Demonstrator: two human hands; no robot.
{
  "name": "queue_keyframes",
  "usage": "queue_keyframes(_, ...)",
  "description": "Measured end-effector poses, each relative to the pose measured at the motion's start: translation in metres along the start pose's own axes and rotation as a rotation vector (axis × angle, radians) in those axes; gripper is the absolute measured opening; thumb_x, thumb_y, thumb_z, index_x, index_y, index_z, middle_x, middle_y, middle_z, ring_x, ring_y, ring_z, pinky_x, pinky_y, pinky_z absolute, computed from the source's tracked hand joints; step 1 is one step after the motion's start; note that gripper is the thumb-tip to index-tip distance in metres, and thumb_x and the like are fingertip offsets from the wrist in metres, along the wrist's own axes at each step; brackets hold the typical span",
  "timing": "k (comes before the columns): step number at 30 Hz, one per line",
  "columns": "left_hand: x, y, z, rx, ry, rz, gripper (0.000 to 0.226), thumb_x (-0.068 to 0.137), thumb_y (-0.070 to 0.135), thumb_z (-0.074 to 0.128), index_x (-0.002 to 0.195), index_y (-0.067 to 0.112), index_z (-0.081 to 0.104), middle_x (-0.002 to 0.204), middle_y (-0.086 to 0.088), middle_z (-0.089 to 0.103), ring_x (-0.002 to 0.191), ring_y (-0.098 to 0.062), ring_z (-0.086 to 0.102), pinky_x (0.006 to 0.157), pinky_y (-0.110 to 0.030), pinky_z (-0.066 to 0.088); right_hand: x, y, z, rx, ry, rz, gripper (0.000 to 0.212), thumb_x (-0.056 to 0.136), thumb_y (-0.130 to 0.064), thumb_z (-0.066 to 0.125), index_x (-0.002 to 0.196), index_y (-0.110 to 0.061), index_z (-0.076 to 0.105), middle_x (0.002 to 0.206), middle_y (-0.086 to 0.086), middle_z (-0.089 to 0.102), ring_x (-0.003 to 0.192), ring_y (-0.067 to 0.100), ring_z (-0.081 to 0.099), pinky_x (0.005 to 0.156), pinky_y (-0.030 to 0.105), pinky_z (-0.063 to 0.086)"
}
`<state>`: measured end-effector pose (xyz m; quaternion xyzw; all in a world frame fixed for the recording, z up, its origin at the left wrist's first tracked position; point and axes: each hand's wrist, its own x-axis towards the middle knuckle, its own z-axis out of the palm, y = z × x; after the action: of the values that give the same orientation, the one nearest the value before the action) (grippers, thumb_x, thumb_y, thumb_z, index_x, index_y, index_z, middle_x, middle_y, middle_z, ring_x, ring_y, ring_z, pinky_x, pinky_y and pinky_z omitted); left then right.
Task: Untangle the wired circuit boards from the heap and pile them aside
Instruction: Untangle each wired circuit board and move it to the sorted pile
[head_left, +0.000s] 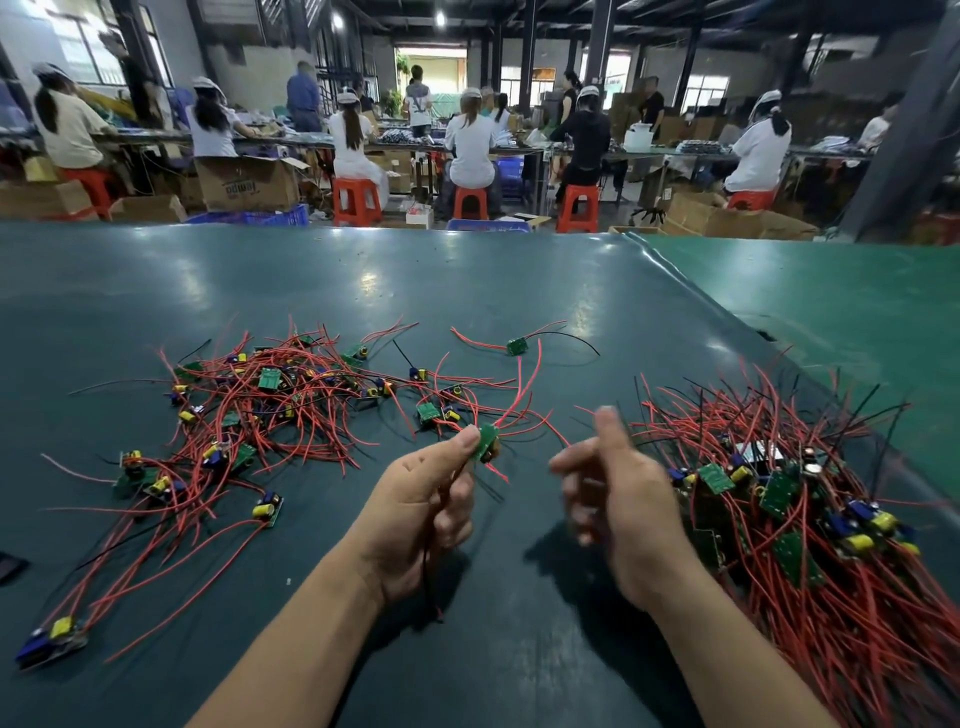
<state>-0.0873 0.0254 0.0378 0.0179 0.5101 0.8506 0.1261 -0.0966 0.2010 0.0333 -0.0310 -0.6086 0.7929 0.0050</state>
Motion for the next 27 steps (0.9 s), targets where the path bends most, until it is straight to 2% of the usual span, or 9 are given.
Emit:
queue_keyframes(3,0.001,-0.006,0.000,0.125,0.026,-0.012,0.035,0.065,0.046,0.071,0.053,0.017,0.055,0.038,0.004,0.036,0.027,-0.004,0.024,0.034,-0.011,0.018,-0.018,0.003,0.015,-0.222,-0.342,0.028,0.045,0.075,-0.062,0.059,0.063,-0.020,0.071,0.052,0.001,0.051,0.036,0.010,0.038,0.035,0.015,0.030)
queue_keyframes(7,0.000,-0.005,-0.006,0.195,-0.026,-0.020,0.036,0.067,0.041,0.082,0.055,0.019,0.056,0.043,0.002,0.038,0.028,-0.005,0.024,0.036,-0.011,0.013,-0.024,0.001,0.016,-0.203,-0.380,0.025,0.028,0.077,-0.044,0.071,0.061,-0.022,0.068,0.050,0.001,0.050,0.033,0.011,0.035,0.033,0.017,0.029)
queue_keyframes(11,0.003,-0.001,-0.003,0.127,0.062,0.031,0.038,0.065,0.052,0.074,0.065,0.014,0.070,0.046,0.000,0.042,0.028,-0.005,0.028,0.036,-0.011,0.020,-0.025,0.000,0.018,-0.211,-0.104,-0.265,0.022,0.076,-0.036,0.068,0.057,-0.026,0.067,0.045,-0.004,0.050,0.035,0.004,0.038,0.037,0.017,0.031)
queue_keyframes(15,0.012,0.005,-0.013,0.035,0.340,0.178,0.037,0.072,0.046,0.069,0.068,0.009,0.065,0.040,0.004,0.032,0.029,-0.007,0.022,0.037,-0.013,0.019,-0.016,-0.013,0.005,0.098,0.366,-0.423,0.030,0.084,-0.034,0.068,0.059,-0.018,0.061,0.049,-0.007,0.051,0.037,0.006,0.037,0.037,0.017,0.028)
queue_keyframes(17,0.016,0.003,-0.023,0.111,0.487,0.253,0.033,0.085,0.036,0.067,0.063,0.011,0.065,0.040,0.003,0.034,0.031,-0.009,0.024,0.037,-0.015,0.020,-0.013,-0.016,0.000,0.317,0.473,-0.404,0.033,0.095,-0.034,0.061,0.067,-0.018,0.055,0.050,-0.006,0.048,0.032,0.006,0.032,0.035,0.015,0.025)
queue_keyframes(20,0.019,-0.006,-0.031,0.526,0.683,0.406,0.036,0.093,0.029,0.064,0.060,0.016,0.065,0.043,0.005,0.047,0.039,-0.009,0.038,0.040,-0.020,0.031,-0.010,-0.010,0.000,0.462,0.478,-0.199,0.036,0.097,-0.041,0.056,0.072,-0.015,0.053,0.055,-0.003,0.044,0.031,0.006,0.029,0.033,0.016,0.023)
queue_keyframes(23,0.019,-0.017,-0.033,1.138,0.674,0.561,0.008,0.088,0.030,0.067,0.082,0.025,0.069,0.080,0.013,0.066,0.082,-0.009,0.056,0.077,-0.025,0.044,-0.010,-0.002,0.006,0.364,0.382,-0.149,0.037,0.099,-0.038,0.053,0.072,-0.013,0.056,0.052,-0.002,0.044,0.031,0.007,0.028,0.034,0.016,0.023)
queue_keyframes(25,0.020,-0.022,-0.033,1.374,0.485,0.571,0.033,0.087,0.030,0.067,0.120,0.025,0.064,0.121,0.009,0.059,0.117,-0.013,0.043,0.103,-0.024,0.032,-0.012,0.001,0.012,0.279,0.314,-0.215,0.040,0.100,-0.035,0.051,0.066,-0.015,0.059,0.050,-0.002,0.045,0.032,0.008,0.029,0.035,0.015,0.024)
queue_keyframes(27,0.021,-0.026,-0.034,1.508,0.273,0.522,0.051,0.092,0.034,0.058,0.141,0.029,0.047,0.145,0.012,0.042,0.135,-0.011,0.025,0.112,-0.027,0.022,-0.016,0.003,0.016,0.205,0.262,-0.267,0.044,0.100,-0.031,0.052,0.060,-0.018,0.061,0.049,-0.001,0.045,0.034,0.008,0.030,0.035,0.016,0.024)
